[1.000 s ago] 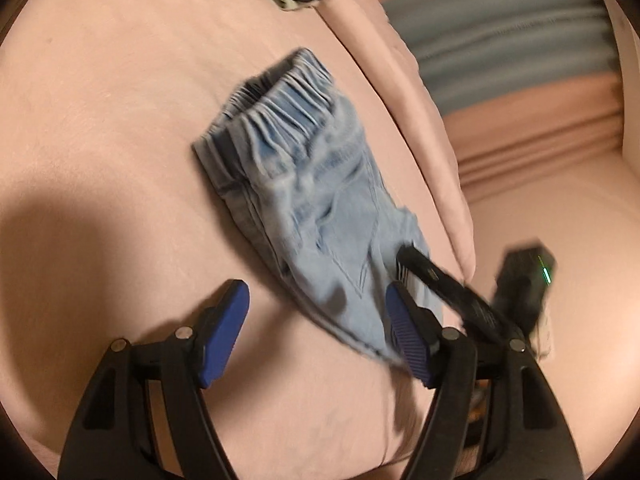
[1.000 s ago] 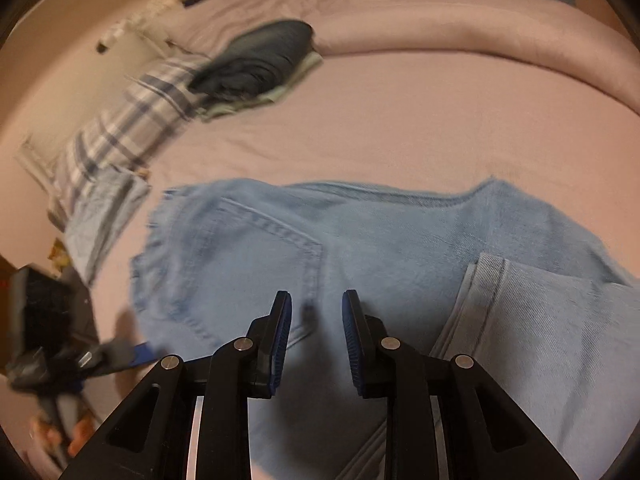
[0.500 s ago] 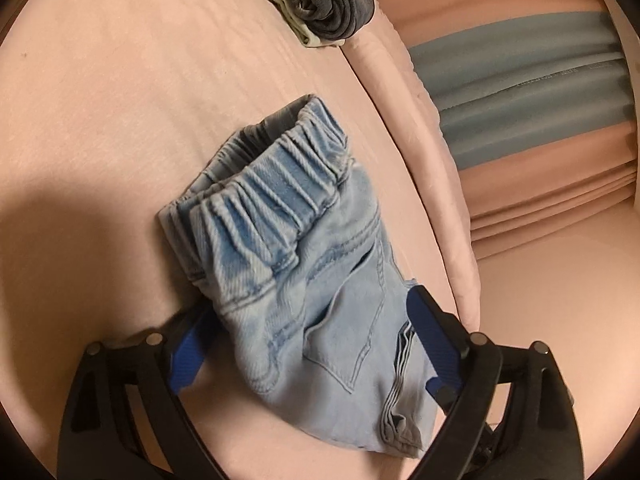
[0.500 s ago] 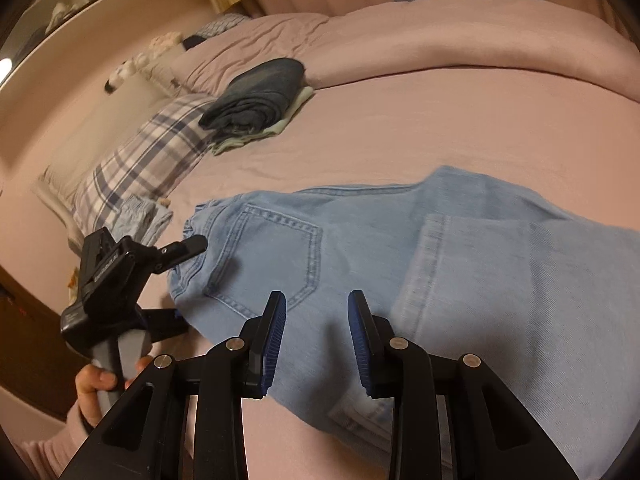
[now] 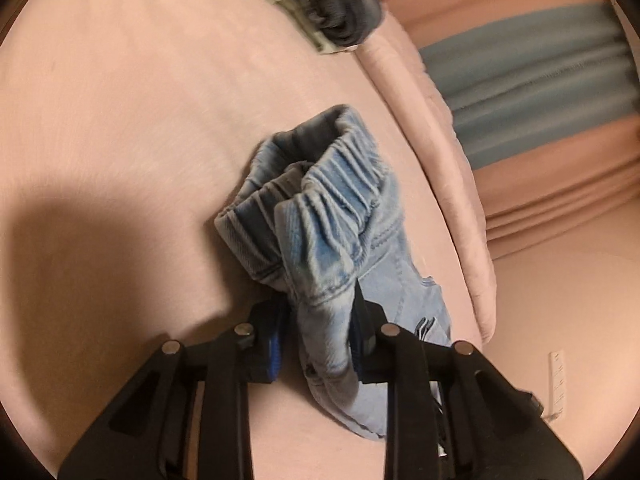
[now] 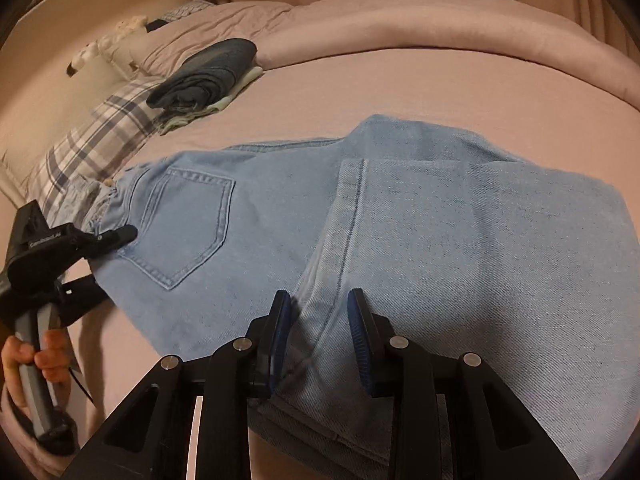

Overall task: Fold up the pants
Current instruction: 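Lift the waistband with the left tool and fold it over toward the hems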

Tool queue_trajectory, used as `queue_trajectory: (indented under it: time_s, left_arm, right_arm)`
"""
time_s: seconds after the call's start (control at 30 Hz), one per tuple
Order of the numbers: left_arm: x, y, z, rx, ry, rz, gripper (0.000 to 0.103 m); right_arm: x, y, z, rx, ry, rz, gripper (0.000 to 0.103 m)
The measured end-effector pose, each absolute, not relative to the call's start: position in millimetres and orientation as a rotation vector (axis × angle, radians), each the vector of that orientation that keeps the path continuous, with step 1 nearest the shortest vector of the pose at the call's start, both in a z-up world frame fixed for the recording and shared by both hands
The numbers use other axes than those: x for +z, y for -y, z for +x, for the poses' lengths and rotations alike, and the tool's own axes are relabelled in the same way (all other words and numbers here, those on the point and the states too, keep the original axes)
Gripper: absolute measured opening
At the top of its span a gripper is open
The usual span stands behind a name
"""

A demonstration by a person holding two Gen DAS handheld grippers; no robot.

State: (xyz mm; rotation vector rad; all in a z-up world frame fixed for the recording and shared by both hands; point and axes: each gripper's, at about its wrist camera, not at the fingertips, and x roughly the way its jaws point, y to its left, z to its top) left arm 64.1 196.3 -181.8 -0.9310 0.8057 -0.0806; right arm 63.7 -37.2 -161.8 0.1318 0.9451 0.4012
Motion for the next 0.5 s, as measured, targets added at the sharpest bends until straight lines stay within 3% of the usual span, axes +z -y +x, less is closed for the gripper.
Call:
queue_trajectory:
  time_s: [0.27,0.37,0.43,0.5]
  left_arm:
    - [-149.9,-175.1,68.7,-0.079,-0.762,-0.715,0.025]
    - [-146.9,-169.5,68.3,-0.069,-0.763,-0.661,0.024]
    - [-143.8,-166.1,69.7,-0.064,-0.761,-0.633,0.024]
    - [-140.8,-162.5,70.2,-0.058,-0.761,-0.599,0.025]
  right_arm:
    - [-143.1,37.7,70.4,0.456,-0.917,0.217,0.032]
    - [-160.2,27.4,84.5,0.436,-0.966,0.201,0.032]
    - [-168.7,26.3,88.0,0.423,-0.933,0.196,0.023]
    - [-168.9,30.3,88.4,0.421,-0.94,0.224,0.022]
